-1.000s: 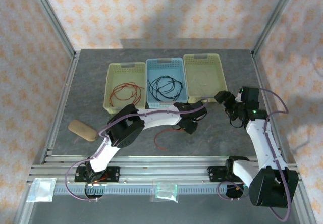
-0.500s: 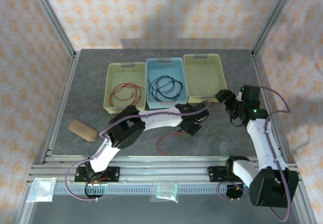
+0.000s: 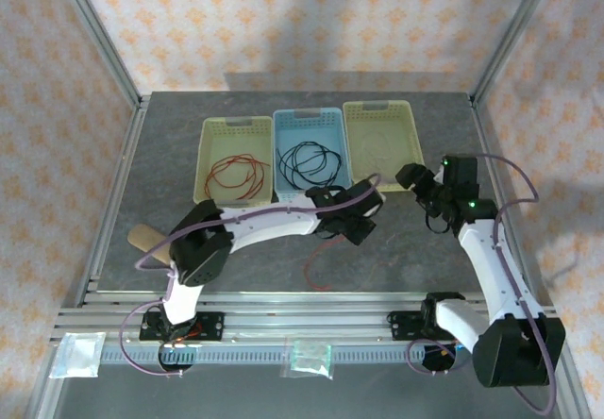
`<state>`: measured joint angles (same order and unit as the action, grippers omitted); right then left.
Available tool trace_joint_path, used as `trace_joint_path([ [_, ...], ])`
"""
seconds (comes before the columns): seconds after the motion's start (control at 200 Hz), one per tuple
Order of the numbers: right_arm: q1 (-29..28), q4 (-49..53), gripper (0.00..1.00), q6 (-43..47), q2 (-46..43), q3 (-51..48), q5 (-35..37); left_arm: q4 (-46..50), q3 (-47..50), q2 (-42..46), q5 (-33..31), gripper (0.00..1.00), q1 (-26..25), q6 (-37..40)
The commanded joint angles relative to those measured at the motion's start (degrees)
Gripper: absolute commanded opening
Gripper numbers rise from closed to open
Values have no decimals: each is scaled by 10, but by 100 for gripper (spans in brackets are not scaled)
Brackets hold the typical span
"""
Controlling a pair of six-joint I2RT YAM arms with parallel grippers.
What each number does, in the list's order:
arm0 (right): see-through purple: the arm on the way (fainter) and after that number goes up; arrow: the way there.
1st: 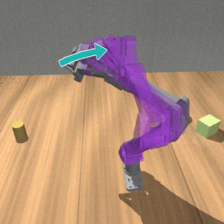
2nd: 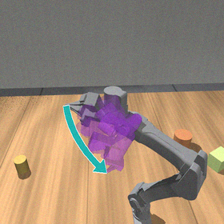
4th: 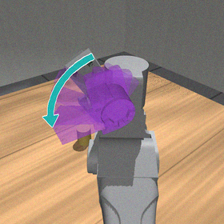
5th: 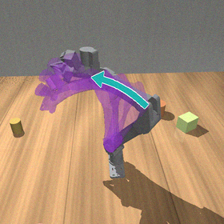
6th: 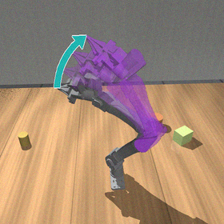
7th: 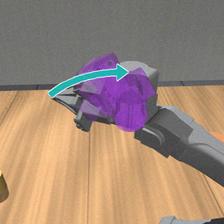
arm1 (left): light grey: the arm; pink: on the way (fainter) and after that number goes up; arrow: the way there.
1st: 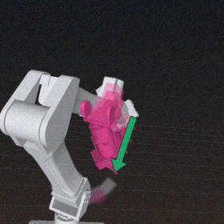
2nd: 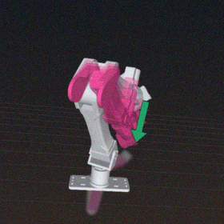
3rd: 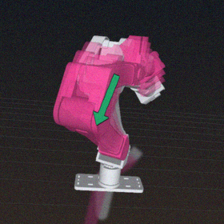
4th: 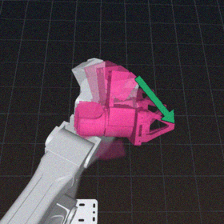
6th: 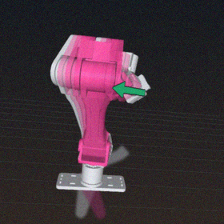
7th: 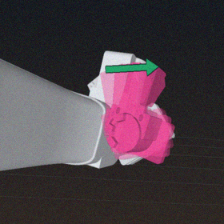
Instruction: Untangle the cables
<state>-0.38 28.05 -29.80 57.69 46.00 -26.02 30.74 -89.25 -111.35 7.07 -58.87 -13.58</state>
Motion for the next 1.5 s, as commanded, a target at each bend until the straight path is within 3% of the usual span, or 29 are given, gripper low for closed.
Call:
trace_joint_path([
  [0.0,-12,-15,81,4,-9,17,35,-32,16,53,-2,0,2,-5],
  [0.155,-25,-39,80,0,-25,18,40,-50,33,94,-14,0,7,-12],
  [0.416,-51,-109,81,2,-71,33,34,-144,86,177,31,0,50,-64],
  [0.741,-152,-166,83,26,-71,65,77,-201,142,281,58,0,131,-108],
  [0.976,-265,-186,83,62,-21,114,147,-182,178,350,48,0,198,-112],
  [1.237,-388,-226,83,118,90,193,228,-98,151,368,33,0,267,-47],
  [1.497,-414,-255,84,131,185,262,237,-58,150,370,21,0,349,-10],
])
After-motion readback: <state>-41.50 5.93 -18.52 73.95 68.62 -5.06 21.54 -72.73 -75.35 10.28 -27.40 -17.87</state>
